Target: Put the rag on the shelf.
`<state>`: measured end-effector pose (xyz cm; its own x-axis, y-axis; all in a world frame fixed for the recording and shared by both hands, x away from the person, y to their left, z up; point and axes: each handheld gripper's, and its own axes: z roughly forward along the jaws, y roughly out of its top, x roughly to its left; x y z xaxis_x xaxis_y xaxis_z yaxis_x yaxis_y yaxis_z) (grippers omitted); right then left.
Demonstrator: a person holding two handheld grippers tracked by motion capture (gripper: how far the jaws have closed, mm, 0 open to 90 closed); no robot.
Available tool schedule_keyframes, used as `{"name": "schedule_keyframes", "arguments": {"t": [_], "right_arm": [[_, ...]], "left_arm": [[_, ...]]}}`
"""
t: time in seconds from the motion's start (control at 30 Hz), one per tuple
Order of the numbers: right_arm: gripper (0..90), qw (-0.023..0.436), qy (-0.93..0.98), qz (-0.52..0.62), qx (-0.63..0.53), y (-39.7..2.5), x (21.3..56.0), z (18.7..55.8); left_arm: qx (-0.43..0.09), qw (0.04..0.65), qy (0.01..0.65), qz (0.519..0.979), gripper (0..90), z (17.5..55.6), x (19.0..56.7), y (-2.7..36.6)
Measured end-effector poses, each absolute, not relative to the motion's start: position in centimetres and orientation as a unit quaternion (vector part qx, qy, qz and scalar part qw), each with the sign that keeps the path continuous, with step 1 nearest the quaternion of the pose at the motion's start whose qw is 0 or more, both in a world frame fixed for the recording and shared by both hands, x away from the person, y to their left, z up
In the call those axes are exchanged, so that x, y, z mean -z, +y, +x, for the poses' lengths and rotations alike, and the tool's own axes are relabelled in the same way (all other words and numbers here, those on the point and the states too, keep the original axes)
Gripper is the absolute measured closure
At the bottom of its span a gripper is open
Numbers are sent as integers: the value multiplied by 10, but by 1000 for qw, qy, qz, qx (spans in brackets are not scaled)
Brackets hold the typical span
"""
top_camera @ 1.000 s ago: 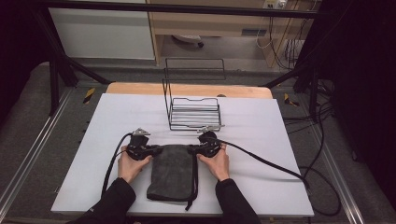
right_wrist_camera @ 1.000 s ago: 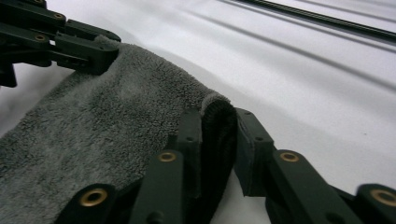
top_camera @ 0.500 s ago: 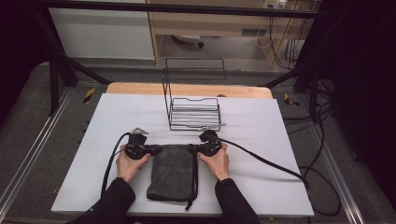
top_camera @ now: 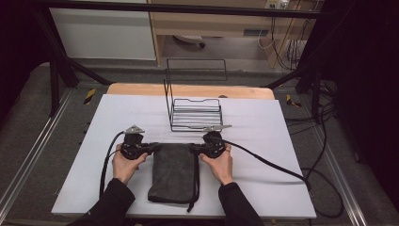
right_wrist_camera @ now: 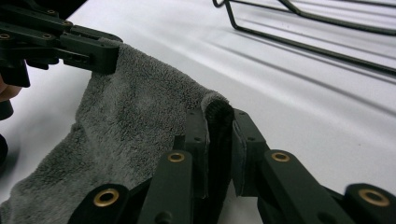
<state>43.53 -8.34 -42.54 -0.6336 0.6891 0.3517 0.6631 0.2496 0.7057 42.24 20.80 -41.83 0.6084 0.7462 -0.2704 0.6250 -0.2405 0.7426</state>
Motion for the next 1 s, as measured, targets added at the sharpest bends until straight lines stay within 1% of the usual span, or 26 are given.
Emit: {"name": "schedule_keyframes", "arguments": {"t": [0.77,1.0], "right_arm": [[796,53,760,403,-506,-95,393,412],[796,63,749,396,-528,-100,382,407]], "left_arm": [[-126,478,401,771,809,401,378,206],[-132,497,390,764,809,394,365,205]]}}
